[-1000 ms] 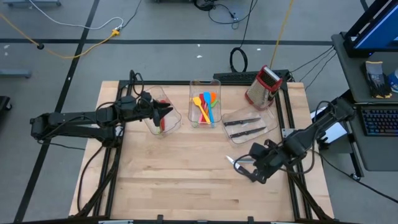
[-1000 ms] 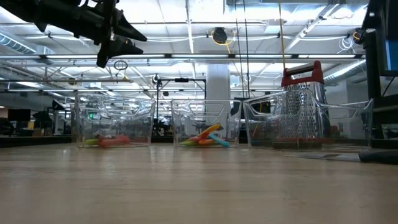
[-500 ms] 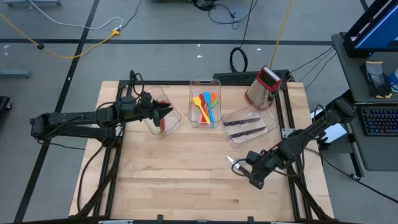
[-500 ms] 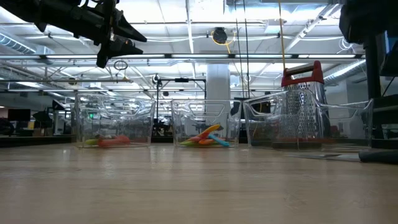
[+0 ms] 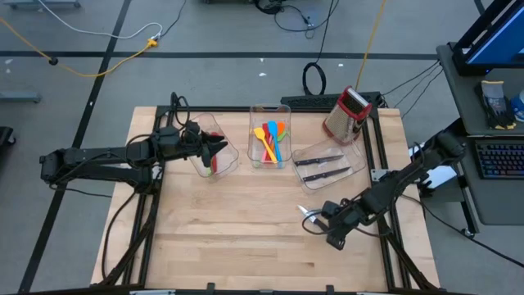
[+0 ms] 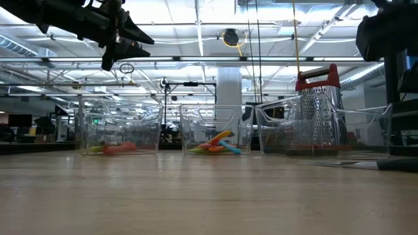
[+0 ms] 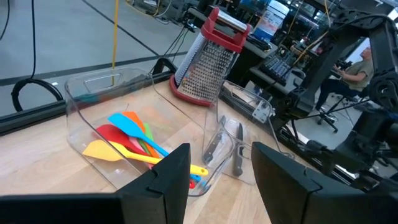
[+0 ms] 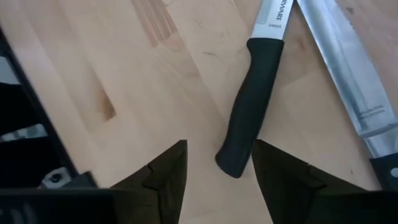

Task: Pick & Place Kitchen Items
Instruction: Put the black kitchen knife into the right bin

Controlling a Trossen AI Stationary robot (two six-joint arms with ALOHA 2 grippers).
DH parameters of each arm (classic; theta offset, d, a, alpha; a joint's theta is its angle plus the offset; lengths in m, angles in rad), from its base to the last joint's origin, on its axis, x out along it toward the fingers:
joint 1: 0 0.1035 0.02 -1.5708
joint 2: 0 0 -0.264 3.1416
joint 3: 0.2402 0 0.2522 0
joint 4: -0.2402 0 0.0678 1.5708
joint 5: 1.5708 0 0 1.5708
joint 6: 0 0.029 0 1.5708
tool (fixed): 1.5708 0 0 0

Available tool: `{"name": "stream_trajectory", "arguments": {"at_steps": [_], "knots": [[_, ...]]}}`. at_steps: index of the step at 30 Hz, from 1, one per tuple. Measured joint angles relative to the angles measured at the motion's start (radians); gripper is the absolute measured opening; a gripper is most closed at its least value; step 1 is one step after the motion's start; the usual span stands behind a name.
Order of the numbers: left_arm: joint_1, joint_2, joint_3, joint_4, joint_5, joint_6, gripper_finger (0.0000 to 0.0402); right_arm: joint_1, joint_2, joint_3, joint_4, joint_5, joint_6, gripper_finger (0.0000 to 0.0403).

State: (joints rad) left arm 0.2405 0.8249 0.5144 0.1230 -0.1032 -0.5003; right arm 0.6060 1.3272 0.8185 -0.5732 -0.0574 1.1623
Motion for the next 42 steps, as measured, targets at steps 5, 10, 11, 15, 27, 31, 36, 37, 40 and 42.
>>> {"name": "stream_trajectory", "arguments": {"at_steps": [5, 10, 11, 15, 27, 31, 36, 37, 40, 42], "knots": [[0.0, 0.0, 0.0, 0.0, -0.001, 0.0, 0.0175, -0.003, 0.041, 0.0, 0.003, -0.004, -0.006, 0.0178], [0.0, 0.0, 0.0, 0.0, -0.002, 0.033, 0.0175, -0.003, 0.081, 0.0, 0.029, -0.024, -0.004, 0.0188], [0.0, 0.0, 0.0, 0.0, -0.002, 0.037, 0.0175, -0.004, 0.093, 0.0, 0.03, -0.023, -0.003, 0.0189], [0.0, 0.0, 0.0, 0.0, -0.002, 0.047, 0.0175, -0.004, 0.145, 0.0, 0.034, -0.024, 0.004, 0.019], [0.0, 0.0, 0.0, 0.0, -0.002, 0.047, 0.0175, -0.004, 0.277, 0.005, 0.039, -0.025, 0.074, 0.0185], [0.0, 0.0, 0.0, 0.0, -0.001, 0.046, 0.0175, -0.004, 0.292, 0.004, 0.025, -0.026, 0.076, 0.0167], [0.0, 0.0, 0.0, 0.0, 0.0, 0.044, 0.0175, -0.004, 0.296, 0.003, 0.002, -0.025, 0.091, 0.0117], [0.0, 0.0, 0.0, 0.0, 0.0, 0.042, 0.0175, -0.004, 0.296, 0.003, 0.0, -0.025, 0.091, 0.0104], [0.0, 0.0, 0.0, 0.0, 0.0, 0.022, 0.0175, -0.004, 0.296, 0.002, 0.0, -0.025, 0.083, 0.0084], [0.0, 0.0, 0.0, 0.0, 0.0, 0.02, 0.0175, -0.004, 0.296, 0.002, 0.0, -0.025, 0.069, 0.0084]]}}
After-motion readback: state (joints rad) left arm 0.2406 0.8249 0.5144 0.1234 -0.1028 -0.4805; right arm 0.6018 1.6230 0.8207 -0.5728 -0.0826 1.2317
